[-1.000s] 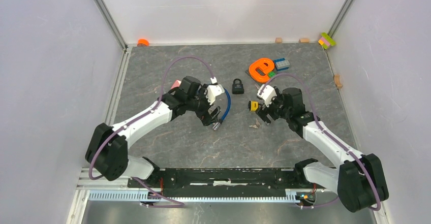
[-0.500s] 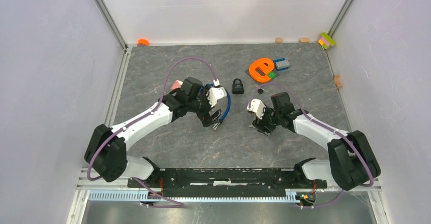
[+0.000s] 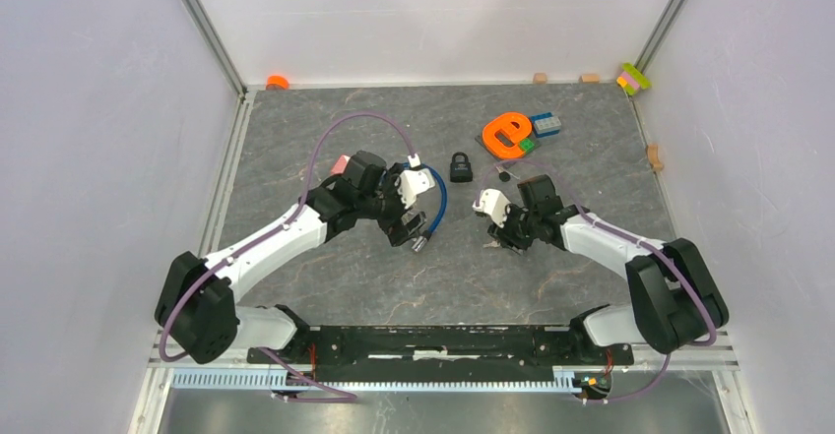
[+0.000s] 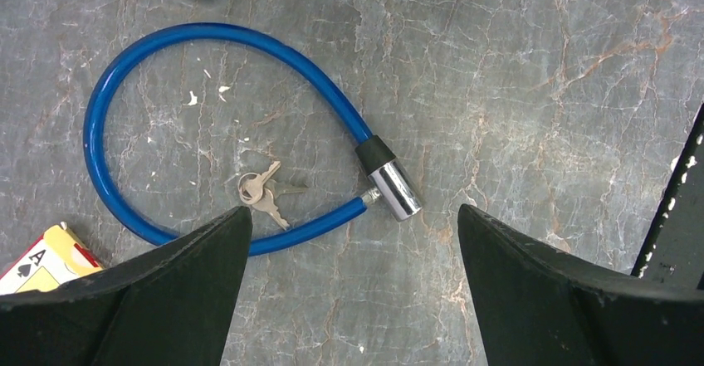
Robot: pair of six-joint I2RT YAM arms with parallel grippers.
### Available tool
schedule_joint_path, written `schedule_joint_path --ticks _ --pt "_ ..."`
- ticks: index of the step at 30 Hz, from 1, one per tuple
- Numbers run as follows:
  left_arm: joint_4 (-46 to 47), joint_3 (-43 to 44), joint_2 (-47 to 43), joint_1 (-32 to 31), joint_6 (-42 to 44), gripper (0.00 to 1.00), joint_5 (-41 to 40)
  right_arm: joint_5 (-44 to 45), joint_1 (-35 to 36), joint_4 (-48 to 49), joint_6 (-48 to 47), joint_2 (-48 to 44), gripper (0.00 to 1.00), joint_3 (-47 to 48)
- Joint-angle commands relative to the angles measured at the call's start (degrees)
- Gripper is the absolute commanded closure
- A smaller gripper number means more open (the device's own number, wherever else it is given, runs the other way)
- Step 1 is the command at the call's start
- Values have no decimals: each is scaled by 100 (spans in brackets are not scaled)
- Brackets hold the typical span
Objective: Unlock with the key
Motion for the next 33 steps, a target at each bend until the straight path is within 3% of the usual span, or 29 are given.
schedule_joint_path --ticks 1,12,14,16,20,22,26,33 --pt "298 -94 -269 -5 185 0 -83 54 19 48 85 59 56 248" --pt "629 -189 -529 -5 -69 0 -120 -248 23 44 30 -396 94 484" --pt "704 -189 -573 -5 -144 0 -74 -255 18 13 24 -400 97 546" --pt "753 -189 -607 -5 -180 0 -42 -219 23 -49 57 -365 93 607" --pt "847 -245 -639 -5 -207 0 -46 -308 21 -93 348 -242 62 557" --pt "888 -291 -642 -10 -207 0 -34 -304 21 -30 477 -125 56 486" --pt "906 -329 -625 -5 -216 0 -32 -188 23 -18 549 152 51 475" --pt "943 -387 -684 -5 -270 0 1 -165 16 -82 508 439 50 512"
